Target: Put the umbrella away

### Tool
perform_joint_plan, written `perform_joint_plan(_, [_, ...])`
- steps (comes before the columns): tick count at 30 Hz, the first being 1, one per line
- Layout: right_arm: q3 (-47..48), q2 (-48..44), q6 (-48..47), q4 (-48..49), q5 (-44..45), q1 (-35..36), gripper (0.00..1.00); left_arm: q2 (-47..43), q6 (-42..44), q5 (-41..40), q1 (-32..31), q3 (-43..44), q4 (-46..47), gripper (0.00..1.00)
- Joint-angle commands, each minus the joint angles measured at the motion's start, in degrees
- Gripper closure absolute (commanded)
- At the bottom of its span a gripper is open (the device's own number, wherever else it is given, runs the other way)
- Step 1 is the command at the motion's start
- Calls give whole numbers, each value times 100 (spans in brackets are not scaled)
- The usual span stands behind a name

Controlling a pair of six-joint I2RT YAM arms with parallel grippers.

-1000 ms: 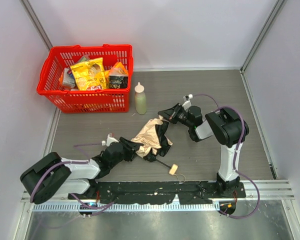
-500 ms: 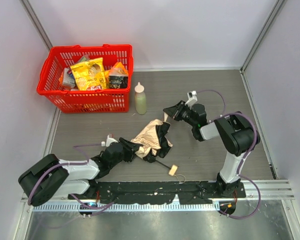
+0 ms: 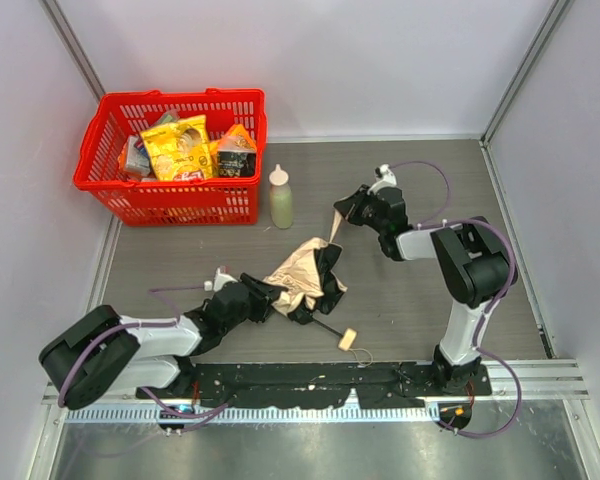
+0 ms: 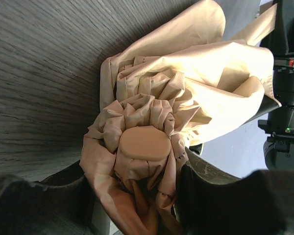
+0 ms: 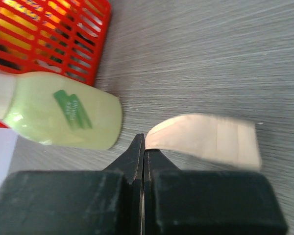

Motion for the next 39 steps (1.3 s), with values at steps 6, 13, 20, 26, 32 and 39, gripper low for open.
perform_joint_plan(6, [472, 312, -842, -635, 448, -436, 88, 67, 243, 110, -17, 25, -627, 100])
perform_joint_plan(13, [929, 549, -1079, -1083, 404, -472, 87, 295, 199, 181, -17, 52, -451, 100])
perform_joint_plan(20, [1184, 944, -335, 817, -1404, -445, 99, 453, 234, 251, -17, 60, -267, 100])
perform_joint_plan(26, [1667, 1059, 1739, 3174, -2153, -226, 99, 559, 199, 233, -17, 51, -214, 100])
perform_joint_plan(32, [1458, 866, 1026, 1585, -1540, -445, 99, 691, 181, 269, -17, 174, -196, 100])
perform_joint_plan(39, [956, 743, -367, 307, -547, -480, 99, 664, 129, 286, -17, 298, -415, 100])
